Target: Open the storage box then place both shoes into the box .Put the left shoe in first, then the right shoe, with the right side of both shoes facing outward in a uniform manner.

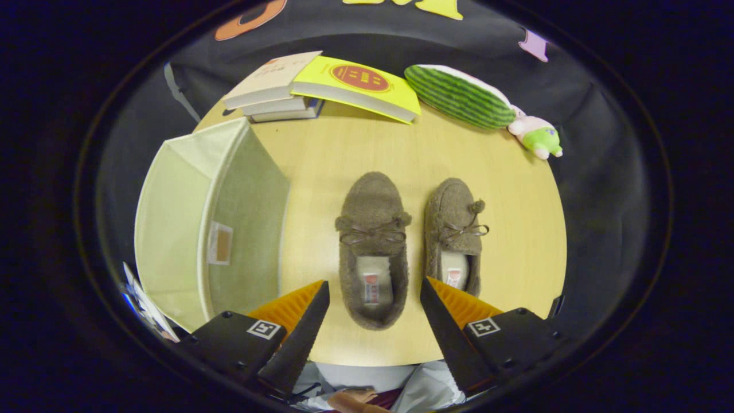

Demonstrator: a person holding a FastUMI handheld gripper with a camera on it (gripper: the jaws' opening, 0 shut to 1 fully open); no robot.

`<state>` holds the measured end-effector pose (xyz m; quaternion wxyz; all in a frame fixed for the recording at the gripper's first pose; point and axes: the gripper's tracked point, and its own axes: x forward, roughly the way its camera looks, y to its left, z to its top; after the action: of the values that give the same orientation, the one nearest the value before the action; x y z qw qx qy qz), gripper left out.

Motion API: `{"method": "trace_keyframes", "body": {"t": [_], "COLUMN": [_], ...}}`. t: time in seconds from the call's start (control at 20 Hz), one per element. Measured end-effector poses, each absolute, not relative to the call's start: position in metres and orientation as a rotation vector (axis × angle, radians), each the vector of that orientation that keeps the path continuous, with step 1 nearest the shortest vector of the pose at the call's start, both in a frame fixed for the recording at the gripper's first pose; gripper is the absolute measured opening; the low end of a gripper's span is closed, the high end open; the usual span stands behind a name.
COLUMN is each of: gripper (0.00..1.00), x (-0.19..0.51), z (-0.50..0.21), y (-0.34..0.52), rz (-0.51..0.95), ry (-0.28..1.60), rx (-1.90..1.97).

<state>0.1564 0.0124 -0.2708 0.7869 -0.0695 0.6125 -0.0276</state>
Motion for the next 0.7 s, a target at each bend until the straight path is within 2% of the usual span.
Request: {"method": "trace_keyframes", "body": {"t": [0.25,0.55,0.6,0.7], "gripper": [1.0,0.51,0.35,0.24], "x": [0.164,0.183,0.184,0.184], "z": [-0.29,-0.319,-0.323,-0.334], "y": [-0.006,-0.019,-0.019,-0.022], "rz": [-0.104,-0.104,-0.106,-0.111], "ry": [1.381,1.371,1.377,1.396], "rx": [-0.147,-0.17,-0.156,-0.121]}}
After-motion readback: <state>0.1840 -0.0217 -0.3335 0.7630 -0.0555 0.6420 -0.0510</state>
